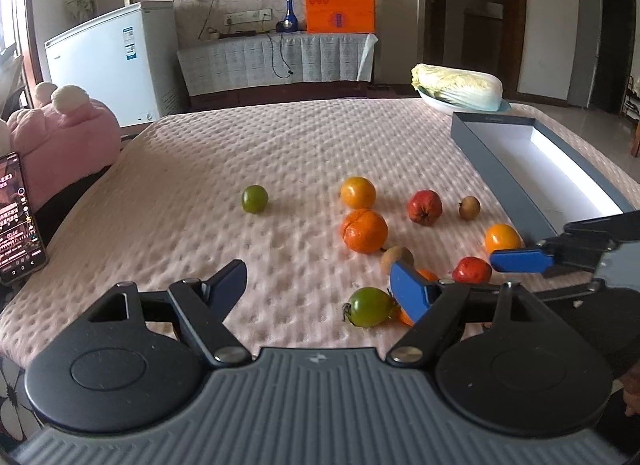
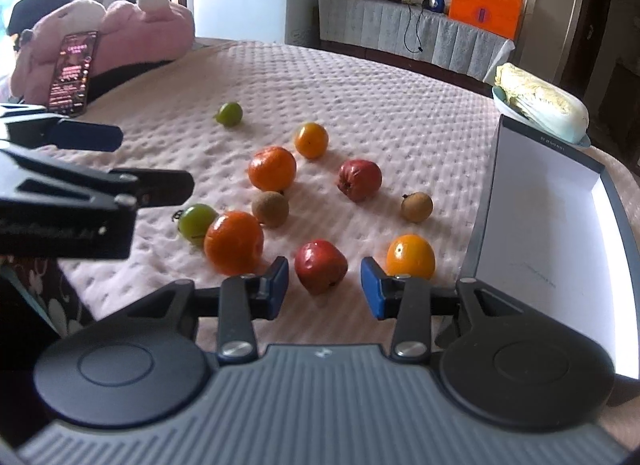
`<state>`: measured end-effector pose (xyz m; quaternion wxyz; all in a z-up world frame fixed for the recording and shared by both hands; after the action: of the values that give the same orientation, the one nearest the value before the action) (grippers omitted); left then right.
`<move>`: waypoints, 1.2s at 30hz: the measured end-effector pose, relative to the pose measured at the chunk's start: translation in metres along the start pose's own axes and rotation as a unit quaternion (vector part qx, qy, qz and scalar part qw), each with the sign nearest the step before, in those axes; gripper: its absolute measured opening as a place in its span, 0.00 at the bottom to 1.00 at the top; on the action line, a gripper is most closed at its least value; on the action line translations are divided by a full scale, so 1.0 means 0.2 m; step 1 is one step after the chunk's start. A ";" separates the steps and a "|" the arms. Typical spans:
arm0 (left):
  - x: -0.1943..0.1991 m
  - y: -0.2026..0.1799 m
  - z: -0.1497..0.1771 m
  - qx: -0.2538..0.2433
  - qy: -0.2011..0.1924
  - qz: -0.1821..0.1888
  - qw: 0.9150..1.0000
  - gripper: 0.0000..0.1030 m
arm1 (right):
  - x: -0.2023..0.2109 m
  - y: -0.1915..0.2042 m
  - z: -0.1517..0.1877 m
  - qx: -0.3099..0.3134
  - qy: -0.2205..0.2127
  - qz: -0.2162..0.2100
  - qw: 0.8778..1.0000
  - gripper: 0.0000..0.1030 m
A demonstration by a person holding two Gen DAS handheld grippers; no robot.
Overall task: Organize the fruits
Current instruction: 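Close the right tool on the red apple, then close the left tool on the green tomato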
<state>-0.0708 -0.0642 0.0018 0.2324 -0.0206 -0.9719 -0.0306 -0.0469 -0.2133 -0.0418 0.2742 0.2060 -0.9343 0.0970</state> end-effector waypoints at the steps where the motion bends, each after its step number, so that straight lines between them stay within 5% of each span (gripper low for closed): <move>1: 0.00 0.00 0.00 0.001 0.001 0.001 1.000 0.80 | -0.01 0.00 0.00 -0.002 0.004 -0.003 1.000 0.33; 36: -0.07 -0.06 0.04 -0.014 0.022 0.033 0.999 0.72 | 0.08 -0.09 0.04 -0.022 0.008 -0.025 0.999 0.32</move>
<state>-0.0636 -0.0761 -0.0120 0.2539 -0.0548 -0.9650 -0.0370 -0.0557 -0.2377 -0.0381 0.2886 0.2222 -0.9286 0.0713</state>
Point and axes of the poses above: each gripper's, at about its wrist camera, not at the fingertips, and x roughly against the way its jaws point, y to its left, z to its underside, the point moved 3 cm from there along -x, roughly the way its jaws point, and after that the axes turned 9 degrees about -y, right-handed, at the moved point
